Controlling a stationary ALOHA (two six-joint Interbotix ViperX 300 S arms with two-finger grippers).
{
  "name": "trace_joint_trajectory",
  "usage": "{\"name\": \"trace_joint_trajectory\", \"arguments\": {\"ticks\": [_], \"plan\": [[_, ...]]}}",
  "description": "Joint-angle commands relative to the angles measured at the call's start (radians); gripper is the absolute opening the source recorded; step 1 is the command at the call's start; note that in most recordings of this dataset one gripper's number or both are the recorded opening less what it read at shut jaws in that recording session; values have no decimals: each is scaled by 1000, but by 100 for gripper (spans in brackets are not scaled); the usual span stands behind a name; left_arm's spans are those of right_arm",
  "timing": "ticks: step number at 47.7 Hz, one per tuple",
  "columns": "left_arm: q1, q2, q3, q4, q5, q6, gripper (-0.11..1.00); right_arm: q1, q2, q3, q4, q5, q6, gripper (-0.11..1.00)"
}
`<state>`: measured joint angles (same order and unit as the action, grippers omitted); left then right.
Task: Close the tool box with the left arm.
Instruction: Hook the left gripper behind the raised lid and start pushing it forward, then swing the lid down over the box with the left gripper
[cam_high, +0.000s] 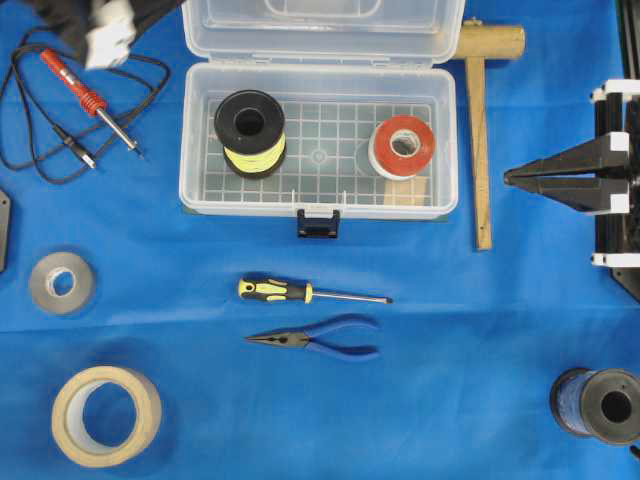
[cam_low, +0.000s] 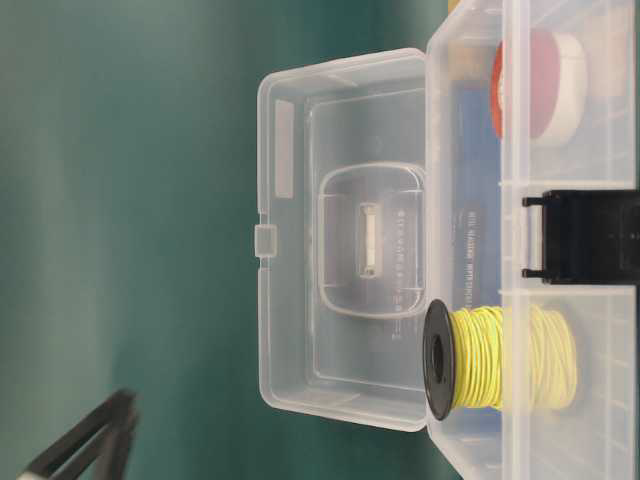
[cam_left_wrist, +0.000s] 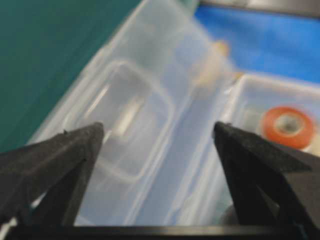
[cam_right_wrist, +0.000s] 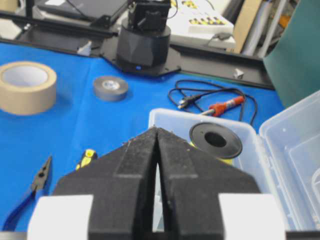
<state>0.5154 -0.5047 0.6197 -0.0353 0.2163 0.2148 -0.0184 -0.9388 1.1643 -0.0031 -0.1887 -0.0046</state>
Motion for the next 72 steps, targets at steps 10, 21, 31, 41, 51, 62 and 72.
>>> {"name": "trace_joint_trajectory", "arguments": {"ticks": [10,21,31,41,51,62,72], "plan": [[104,267,-258,14,161,12,91,-3,12,-20,0,17,-2,0],[166,457,-376,15,207,14,91,-2,29,-18,2,17,-2,0],[166,535,-414,15,284,12,91,-2,34,-17,0,17,-2,0],[143,535,-422,15,376,12,91,-2,35,-17,0,17,-2,0],[97,514,-433,14,443,9,91,-3,40,-15,0,17,-2,0],[20,457,-446,11,552,5,91,-2,40,-15,0,17,-3,0],[-49,408,-423,6,643,-31,91,-2,40,-15,0,17,-3,0]]}}
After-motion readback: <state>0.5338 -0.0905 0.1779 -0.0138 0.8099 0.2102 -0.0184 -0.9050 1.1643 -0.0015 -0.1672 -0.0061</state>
